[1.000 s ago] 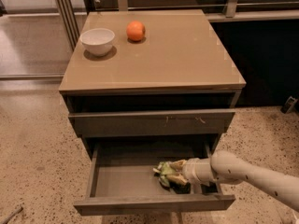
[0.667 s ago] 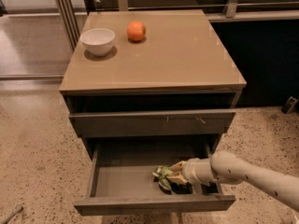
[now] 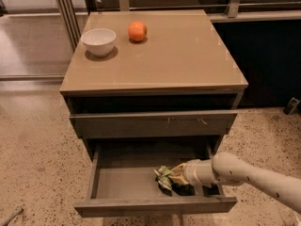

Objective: Pick green jalapeno chip bag from middle drawer and place on counter

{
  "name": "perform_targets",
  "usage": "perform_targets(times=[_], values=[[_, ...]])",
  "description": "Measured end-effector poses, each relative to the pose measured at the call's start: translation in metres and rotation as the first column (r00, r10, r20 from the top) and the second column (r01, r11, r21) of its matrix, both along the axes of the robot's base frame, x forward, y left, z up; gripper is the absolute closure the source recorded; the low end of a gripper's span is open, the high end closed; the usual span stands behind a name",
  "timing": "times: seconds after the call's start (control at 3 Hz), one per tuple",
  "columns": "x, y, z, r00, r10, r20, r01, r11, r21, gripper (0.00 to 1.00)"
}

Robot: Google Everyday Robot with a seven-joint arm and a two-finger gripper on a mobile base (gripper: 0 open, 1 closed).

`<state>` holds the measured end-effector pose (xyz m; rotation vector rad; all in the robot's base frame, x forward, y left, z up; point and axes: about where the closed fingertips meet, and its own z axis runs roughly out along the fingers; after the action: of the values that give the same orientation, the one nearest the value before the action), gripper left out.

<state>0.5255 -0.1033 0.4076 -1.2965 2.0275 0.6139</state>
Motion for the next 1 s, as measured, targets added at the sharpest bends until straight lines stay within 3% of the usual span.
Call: perform_targets(times=[0.33, 0.67, 1.0], values=[[-0.008, 0.008, 0.011, 0.9987, 0.051, -0.006, -0.051, 0.998, 0.023, 1.0], [-0.023, 0.028, 0.064, 0.9875, 0.155, 0.029, -0.156, 0.986, 0.062, 1.0], [-0.03, 0.044, 0.121, 0.9705, 0.229, 0.076, -0.234, 0.969, 0.072, 1.0]])
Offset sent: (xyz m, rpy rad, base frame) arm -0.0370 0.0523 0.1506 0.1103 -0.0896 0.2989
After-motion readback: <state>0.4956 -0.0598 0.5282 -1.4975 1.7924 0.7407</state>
